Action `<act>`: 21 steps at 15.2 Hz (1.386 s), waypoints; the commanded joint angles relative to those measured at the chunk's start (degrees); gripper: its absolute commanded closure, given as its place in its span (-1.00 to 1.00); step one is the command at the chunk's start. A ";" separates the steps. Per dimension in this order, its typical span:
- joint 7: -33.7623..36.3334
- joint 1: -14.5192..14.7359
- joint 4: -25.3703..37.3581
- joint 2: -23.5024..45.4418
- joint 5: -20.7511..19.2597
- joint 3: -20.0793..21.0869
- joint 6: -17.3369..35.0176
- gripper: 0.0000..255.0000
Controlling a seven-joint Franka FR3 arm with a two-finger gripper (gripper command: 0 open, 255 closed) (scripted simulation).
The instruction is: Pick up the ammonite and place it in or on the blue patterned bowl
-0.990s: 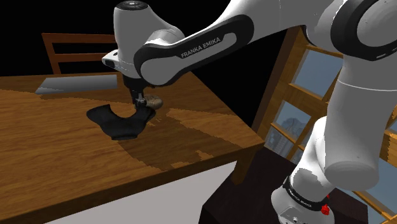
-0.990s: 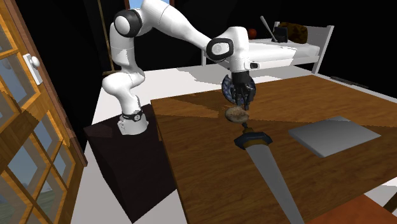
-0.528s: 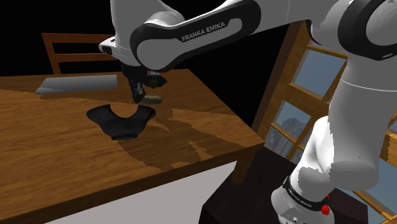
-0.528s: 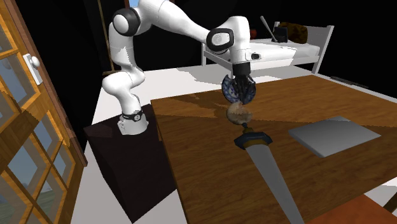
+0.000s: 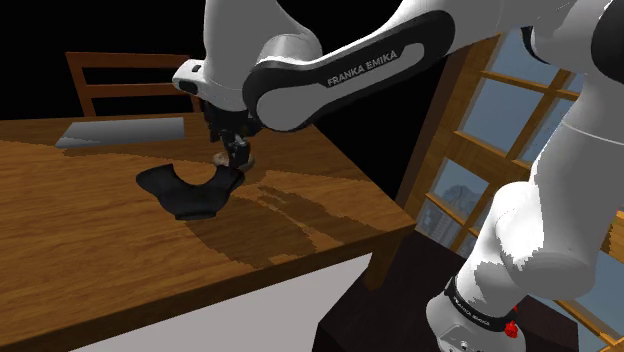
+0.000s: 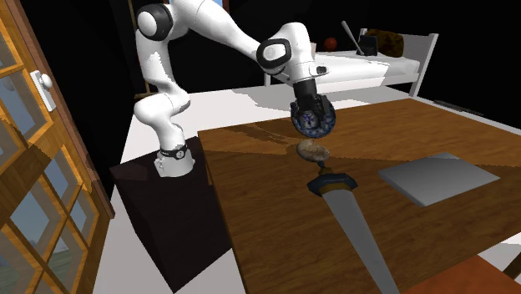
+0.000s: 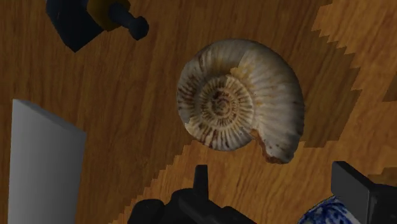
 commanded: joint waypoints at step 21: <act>-4.45 -2.13 -14.45 -2.97 -11.58 -1.28 20.67 1.00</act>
